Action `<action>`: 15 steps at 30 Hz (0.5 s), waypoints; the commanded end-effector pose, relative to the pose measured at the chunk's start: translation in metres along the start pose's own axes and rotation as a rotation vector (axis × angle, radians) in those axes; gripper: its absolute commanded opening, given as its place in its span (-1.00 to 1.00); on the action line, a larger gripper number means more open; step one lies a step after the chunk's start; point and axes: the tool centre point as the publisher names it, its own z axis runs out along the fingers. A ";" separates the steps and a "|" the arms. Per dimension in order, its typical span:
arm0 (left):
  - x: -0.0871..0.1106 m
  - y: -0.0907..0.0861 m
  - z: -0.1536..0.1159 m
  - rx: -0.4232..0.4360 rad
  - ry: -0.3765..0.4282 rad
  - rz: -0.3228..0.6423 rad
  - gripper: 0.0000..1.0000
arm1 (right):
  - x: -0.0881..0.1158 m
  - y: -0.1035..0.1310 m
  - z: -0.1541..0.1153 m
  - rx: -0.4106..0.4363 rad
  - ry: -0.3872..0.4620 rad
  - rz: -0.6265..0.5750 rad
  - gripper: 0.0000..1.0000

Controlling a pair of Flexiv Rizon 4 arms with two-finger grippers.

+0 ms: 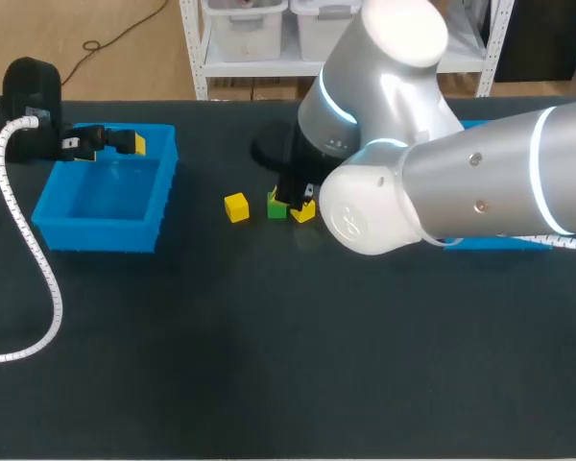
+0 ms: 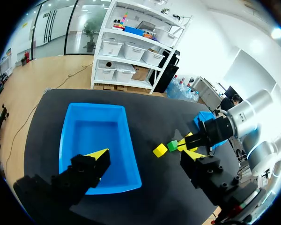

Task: Put the green cubes in the right bin and the yellow cubes in the left bin.

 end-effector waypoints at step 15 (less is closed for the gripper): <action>0.000 0.001 0.000 0.002 -0.001 0.000 1.00 | -0.003 -0.002 -0.011 0.058 -0.013 -0.006 -1.00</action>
